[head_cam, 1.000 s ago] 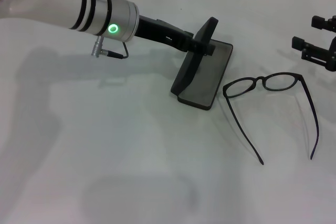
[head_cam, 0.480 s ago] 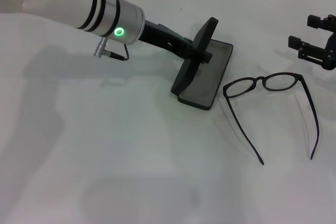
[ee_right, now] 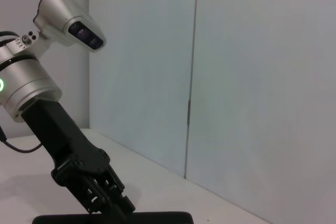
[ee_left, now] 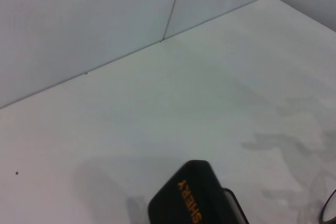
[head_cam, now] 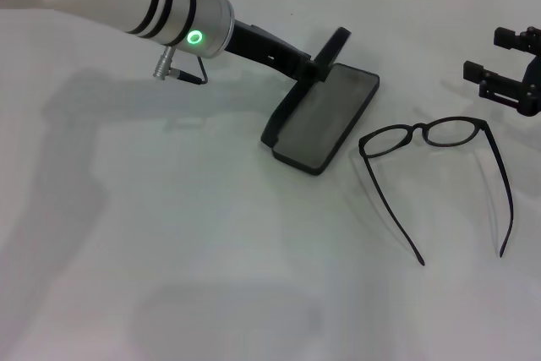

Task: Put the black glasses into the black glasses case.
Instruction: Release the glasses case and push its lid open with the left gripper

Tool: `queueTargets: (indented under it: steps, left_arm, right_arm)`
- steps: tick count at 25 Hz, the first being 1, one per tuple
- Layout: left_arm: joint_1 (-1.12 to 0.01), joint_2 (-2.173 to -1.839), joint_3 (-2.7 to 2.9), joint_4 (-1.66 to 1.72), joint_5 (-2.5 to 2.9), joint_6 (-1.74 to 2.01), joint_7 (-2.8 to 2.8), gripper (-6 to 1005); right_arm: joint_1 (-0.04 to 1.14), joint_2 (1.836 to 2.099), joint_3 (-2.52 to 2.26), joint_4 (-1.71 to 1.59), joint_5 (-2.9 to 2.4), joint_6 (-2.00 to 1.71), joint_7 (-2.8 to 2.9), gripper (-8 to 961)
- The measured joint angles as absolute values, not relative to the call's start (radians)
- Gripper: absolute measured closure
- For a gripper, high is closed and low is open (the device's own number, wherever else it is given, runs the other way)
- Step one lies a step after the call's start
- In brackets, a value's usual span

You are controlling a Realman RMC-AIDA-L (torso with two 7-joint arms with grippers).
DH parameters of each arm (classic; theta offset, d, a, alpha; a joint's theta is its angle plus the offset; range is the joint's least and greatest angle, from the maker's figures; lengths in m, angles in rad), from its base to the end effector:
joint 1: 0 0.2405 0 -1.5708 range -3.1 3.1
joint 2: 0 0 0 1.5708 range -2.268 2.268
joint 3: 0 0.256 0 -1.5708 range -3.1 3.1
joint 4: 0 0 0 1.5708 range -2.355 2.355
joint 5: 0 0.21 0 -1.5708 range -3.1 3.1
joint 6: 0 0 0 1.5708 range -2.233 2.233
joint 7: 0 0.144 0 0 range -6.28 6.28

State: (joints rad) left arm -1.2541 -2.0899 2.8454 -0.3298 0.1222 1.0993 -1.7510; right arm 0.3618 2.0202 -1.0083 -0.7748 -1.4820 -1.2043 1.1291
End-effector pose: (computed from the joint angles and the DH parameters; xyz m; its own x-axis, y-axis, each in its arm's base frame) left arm -0.1510 0.4422 -0.0662 0.8015 0.5699 0.1810 0.5979 -0.7668 -0.2335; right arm 0.2789 0.3552 0.0417 0.8484 -0.0585 -0.5261 -0.3937 -0.7341 -0.5533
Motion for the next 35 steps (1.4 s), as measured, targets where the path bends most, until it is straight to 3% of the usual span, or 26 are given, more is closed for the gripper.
queueTargets:
  steps: [15,25,31,35]
  left_arm:
    - [-1.287,-2.092,2.845,-0.330,0.179,1.097,-1.779,750]
    - [-1.319,-2.089,2.846,-0.331,0.171,1.095,-1.637,763]
    - [-1.334,-2.089,2.846,-0.331,0.172,1.103,-1.607,926]
    - [-1.341,-2.088,2.845,-0.331,0.172,1.118,-1.639,902]
  right_arm:
    - [0.354,2.022,-1.003,-0.763,-1.475,-1.219,1.075,287]
    - [0.331,2.020,-1.000,-0.748,-1.468,-1.241,1.055,287]
    - [0.310,2.020,-0.998,-0.748,-1.458,-1.264,1.039,287]
    - [0.301,2.020,-0.998,-0.748,-1.457,-1.267,1.038,287]
